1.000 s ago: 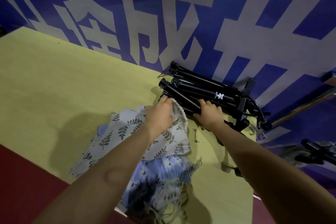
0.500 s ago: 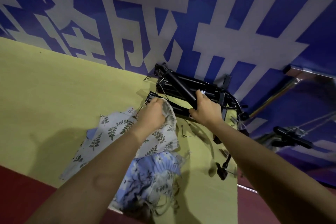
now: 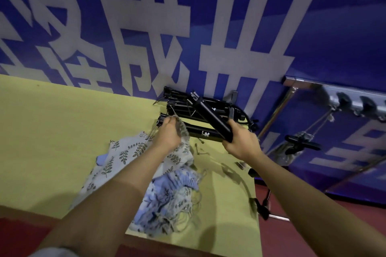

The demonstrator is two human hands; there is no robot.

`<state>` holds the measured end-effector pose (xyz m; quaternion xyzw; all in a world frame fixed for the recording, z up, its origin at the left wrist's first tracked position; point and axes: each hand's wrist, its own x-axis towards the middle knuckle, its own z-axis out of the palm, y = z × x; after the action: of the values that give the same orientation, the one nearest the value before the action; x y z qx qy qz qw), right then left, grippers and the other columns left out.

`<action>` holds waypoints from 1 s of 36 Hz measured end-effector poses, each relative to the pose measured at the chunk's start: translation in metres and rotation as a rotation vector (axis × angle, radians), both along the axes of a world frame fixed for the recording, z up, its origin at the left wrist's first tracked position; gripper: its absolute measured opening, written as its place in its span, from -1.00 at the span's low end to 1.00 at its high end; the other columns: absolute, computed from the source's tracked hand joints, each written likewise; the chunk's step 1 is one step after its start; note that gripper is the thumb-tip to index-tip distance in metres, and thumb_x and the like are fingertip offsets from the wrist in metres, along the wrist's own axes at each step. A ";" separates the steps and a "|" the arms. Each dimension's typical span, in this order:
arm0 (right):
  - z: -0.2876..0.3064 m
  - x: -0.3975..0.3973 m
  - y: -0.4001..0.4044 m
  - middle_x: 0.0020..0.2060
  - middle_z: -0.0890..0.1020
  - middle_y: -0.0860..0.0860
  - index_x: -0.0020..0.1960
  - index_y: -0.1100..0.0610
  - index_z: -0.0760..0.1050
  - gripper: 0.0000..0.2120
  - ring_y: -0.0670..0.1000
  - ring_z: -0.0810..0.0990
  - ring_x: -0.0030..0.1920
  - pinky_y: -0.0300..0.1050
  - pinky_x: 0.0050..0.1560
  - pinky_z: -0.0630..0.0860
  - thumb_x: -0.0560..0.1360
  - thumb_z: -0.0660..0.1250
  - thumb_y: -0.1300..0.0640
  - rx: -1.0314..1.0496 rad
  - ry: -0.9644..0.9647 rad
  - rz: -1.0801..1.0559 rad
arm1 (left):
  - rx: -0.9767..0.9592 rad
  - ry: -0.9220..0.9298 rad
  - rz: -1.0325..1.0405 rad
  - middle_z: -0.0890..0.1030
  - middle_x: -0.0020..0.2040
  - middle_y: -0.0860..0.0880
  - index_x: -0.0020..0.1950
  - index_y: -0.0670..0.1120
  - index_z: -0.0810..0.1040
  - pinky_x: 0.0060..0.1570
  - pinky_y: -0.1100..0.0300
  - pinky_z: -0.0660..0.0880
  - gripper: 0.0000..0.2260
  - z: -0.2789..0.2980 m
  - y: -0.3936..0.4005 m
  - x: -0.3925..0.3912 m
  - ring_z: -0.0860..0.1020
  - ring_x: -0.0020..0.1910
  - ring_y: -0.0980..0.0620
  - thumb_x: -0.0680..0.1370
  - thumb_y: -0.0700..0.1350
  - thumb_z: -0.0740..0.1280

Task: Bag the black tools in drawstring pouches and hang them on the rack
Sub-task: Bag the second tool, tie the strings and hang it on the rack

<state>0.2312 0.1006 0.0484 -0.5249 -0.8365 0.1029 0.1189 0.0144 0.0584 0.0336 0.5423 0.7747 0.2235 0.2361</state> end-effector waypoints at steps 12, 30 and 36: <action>-0.016 0.001 -0.023 0.11 0.55 0.09 0.44 0.02 0.19 -0.42 0.19 0.57 0.02 -0.07 -0.23 0.43 0.44 0.25 0.12 -0.038 -0.310 0.138 | 0.000 0.014 -0.168 0.08 0.56 0.01 0.55 -0.07 0.07 0.41 0.26 0.18 -0.24 0.017 -0.019 -0.021 0.15 0.52 0.02 0.43 -0.48 0.24; 0.015 -0.050 -0.016 -0.30 0.54 0.05 -0.10 0.16 0.55 -0.65 0.10 0.55 -0.29 0.05 -0.06 0.25 0.12 0.49 0.25 0.699 -0.593 0.388 | -0.076 0.254 -0.382 0.22 0.48 0.00 0.55 -0.08 0.10 0.35 0.00 0.30 -0.21 0.025 -0.031 -0.006 0.23 0.38 -0.12 0.43 -0.02 0.43; 0.023 -0.061 -0.008 -0.27 0.57 0.02 -0.13 0.13 0.54 -0.81 0.06 0.58 -0.22 -0.02 0.06 0.25 0.27 0.45 0.18 0.900 -0.465 0.495 | 0.095 0.339 -0.231 0.43 0.22 -0.03 0.30 -0.08 0.39 0.17 0.06 0.22 -0.53 0.013 -0.028 0.005 0.31 0.22 -0.09 0.47 0.11 0.34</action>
<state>0.1706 0.0924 0.0711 -0.2194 -0.9004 -0.3574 0.1160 0.0193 0.0306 0.0470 0.6678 0.7247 0.1367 0.1005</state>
